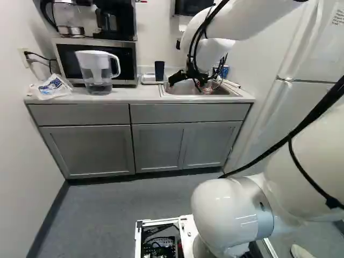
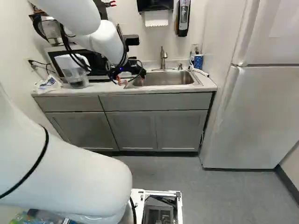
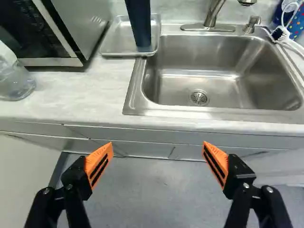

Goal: Rinse the cup and place it in the tray

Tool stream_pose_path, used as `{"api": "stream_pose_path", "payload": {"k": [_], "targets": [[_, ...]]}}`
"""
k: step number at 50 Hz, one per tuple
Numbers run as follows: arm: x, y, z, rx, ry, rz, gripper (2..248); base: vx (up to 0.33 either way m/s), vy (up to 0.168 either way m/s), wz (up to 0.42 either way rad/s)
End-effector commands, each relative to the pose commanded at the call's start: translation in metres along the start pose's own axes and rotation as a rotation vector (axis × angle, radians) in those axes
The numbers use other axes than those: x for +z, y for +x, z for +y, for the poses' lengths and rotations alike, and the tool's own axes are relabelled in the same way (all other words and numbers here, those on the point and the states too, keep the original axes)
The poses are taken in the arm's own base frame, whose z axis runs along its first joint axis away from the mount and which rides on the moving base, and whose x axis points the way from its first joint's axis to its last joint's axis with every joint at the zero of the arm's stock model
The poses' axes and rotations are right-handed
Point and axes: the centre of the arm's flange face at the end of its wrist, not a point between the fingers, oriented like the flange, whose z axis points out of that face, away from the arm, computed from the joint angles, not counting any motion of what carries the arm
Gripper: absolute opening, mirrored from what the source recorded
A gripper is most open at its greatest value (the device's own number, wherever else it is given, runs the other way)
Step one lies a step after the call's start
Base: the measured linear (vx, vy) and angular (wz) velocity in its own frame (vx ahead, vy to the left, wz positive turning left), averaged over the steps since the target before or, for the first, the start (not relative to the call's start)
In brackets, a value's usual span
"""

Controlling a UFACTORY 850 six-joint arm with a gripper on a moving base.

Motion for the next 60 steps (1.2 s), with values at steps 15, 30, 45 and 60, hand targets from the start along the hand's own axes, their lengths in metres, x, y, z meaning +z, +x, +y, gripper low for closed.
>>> {"api": "stream_pose_path", "payload": {"k": [15,30,45,60], "targets": [[0.0000,0.0000,0.0000,0.000,0.000,0.000,247,-0.130,0.005,0.027],[0.0000,0.0000,0.0000,0.000,0.000,0.000,247,-0.094,0.001,0.016],[0.0000,0.0000,0.0000,0.000,0.000,0.000,247,-0.012,0.000,0.002],[0.0000,0.0000,0.0000,0.000,0.000,0.000,247,0.000,0.000,0.000]]}}
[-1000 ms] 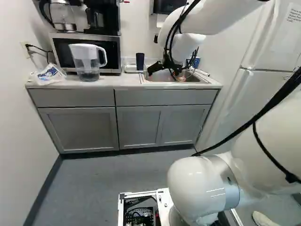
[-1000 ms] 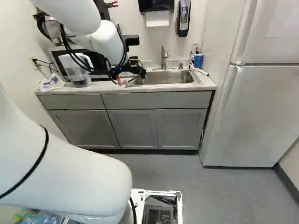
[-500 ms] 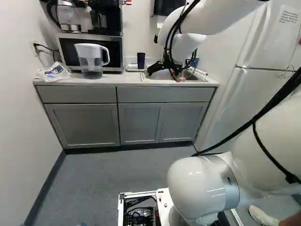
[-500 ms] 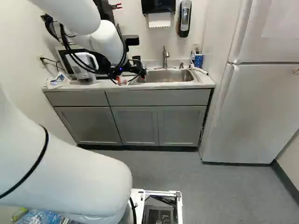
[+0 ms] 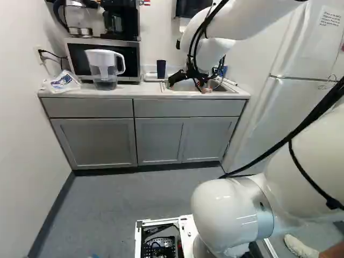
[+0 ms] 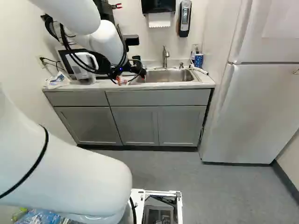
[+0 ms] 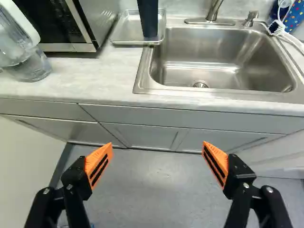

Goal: Rinse the cup and place it in the tray

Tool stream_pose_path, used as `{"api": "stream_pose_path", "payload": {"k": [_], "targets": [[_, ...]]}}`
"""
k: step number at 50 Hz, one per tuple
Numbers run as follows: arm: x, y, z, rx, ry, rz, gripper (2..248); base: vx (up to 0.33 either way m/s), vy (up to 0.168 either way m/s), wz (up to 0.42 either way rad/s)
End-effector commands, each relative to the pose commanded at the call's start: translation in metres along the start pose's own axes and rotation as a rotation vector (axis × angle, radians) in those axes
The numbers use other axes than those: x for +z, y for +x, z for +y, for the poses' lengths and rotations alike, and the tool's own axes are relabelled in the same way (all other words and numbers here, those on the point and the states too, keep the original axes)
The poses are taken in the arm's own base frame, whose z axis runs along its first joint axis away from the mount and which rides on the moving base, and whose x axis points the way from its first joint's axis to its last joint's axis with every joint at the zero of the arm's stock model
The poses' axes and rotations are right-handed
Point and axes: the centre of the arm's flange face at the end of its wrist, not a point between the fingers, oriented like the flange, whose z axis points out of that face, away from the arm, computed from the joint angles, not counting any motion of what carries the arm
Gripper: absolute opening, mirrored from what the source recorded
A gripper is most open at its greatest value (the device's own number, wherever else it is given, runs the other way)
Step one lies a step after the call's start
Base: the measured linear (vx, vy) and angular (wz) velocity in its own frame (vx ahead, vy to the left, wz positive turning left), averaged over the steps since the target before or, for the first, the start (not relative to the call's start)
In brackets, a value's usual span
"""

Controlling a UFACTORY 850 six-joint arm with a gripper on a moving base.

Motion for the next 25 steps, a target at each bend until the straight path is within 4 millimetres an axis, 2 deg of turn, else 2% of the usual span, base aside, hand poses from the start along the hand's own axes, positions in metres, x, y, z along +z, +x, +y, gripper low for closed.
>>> {"api": "stream_pose_path", "payload": {"k": [25], "targets": [[0.0025,-0.0039,0.0007,0.001,-0.006,0.005,247,0.000,0.000,0.000]]}}
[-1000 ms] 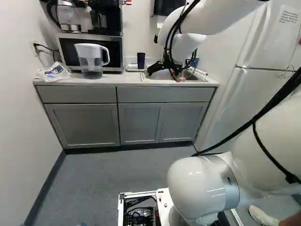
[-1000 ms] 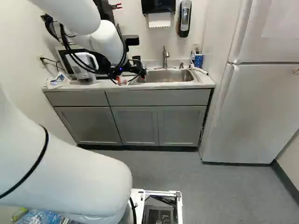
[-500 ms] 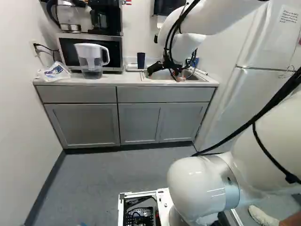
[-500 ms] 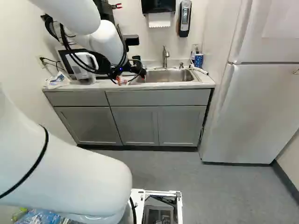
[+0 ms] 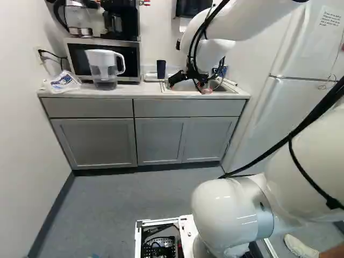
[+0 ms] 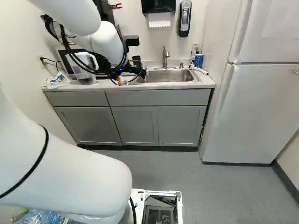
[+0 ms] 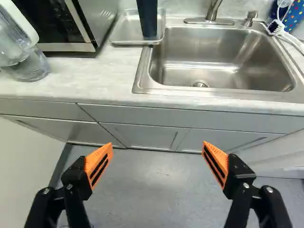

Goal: Rinse the cup and place it in the tray

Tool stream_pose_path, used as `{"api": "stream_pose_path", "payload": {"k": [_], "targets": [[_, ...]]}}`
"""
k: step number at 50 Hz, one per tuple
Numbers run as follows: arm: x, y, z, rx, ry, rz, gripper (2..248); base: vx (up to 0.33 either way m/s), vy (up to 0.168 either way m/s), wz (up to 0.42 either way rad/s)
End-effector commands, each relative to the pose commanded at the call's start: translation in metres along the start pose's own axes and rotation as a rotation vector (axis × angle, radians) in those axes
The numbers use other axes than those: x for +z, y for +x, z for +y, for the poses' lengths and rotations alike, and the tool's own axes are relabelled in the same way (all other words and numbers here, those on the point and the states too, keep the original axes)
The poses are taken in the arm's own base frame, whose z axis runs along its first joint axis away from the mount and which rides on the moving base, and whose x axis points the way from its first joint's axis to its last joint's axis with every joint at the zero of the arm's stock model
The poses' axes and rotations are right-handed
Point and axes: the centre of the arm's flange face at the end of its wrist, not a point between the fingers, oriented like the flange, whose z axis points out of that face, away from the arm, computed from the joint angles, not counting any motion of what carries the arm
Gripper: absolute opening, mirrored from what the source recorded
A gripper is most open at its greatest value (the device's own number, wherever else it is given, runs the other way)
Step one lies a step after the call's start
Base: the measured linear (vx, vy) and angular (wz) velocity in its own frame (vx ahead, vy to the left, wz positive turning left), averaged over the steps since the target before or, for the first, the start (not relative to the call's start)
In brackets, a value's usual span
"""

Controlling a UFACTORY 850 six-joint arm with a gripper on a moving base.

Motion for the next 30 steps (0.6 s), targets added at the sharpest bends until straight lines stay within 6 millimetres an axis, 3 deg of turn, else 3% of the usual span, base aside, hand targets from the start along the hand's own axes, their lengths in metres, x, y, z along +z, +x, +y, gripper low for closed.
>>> {"api": "stream_pose_path", "payload": {"k": [30], "targets": [[0.014,-0.025,0.004,0.007,-0.037,0.035,247,0.000,0.000,0.000]]}}
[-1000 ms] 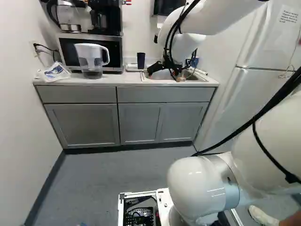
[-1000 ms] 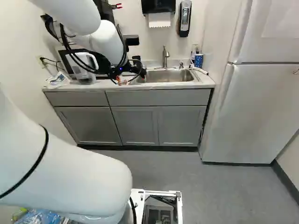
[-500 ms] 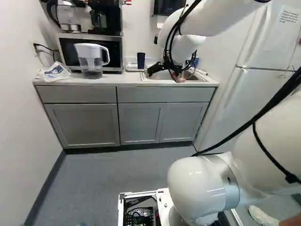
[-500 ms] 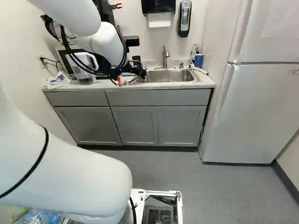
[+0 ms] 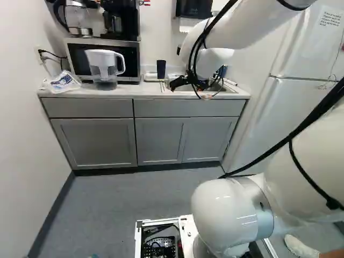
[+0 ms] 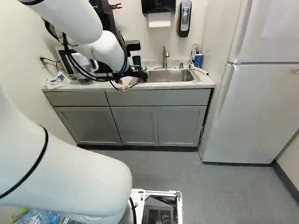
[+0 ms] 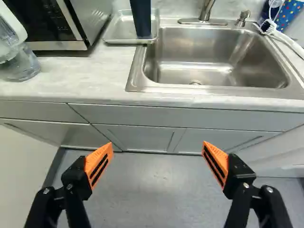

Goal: Rinse the cup and place it in the tray

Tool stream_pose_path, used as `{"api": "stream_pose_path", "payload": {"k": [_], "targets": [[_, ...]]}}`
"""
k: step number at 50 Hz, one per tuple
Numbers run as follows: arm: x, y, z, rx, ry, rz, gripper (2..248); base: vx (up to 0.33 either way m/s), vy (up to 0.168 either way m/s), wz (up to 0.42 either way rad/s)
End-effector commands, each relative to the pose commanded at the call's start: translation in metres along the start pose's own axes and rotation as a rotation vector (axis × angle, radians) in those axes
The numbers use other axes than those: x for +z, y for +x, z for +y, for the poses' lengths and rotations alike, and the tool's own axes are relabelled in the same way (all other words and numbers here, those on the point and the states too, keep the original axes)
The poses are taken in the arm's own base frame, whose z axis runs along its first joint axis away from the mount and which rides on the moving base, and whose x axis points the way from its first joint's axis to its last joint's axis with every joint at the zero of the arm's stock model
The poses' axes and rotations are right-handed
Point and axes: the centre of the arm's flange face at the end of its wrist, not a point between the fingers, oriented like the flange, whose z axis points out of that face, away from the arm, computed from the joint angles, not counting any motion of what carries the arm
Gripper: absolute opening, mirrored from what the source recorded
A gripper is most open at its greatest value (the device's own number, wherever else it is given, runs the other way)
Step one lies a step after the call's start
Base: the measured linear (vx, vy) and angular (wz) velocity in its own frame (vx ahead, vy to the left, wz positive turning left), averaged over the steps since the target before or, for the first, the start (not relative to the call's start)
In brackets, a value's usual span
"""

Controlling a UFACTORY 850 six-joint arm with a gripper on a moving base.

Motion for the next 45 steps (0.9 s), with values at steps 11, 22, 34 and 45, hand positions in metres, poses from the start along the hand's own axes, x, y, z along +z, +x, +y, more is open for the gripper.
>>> {"api": "stream_pose_path", "payload": {"k": [11,22,34,45], "targets": [[0.007,-0.015,0.002,0.003,-0.019,0.022,247,0.000,0.000,0.000],[0.014,-0.034,0.003,0.006,-0.039,0.049,247,0.000,0.000,0.000],[0.022,-0.059,0.005,0.008,-0.059,0.086,247,0.000,0.000,0.000],[0.029,-0.086,0.006,0.009,-0.075,0.127,247,0.000,0.000,0.000]]}}
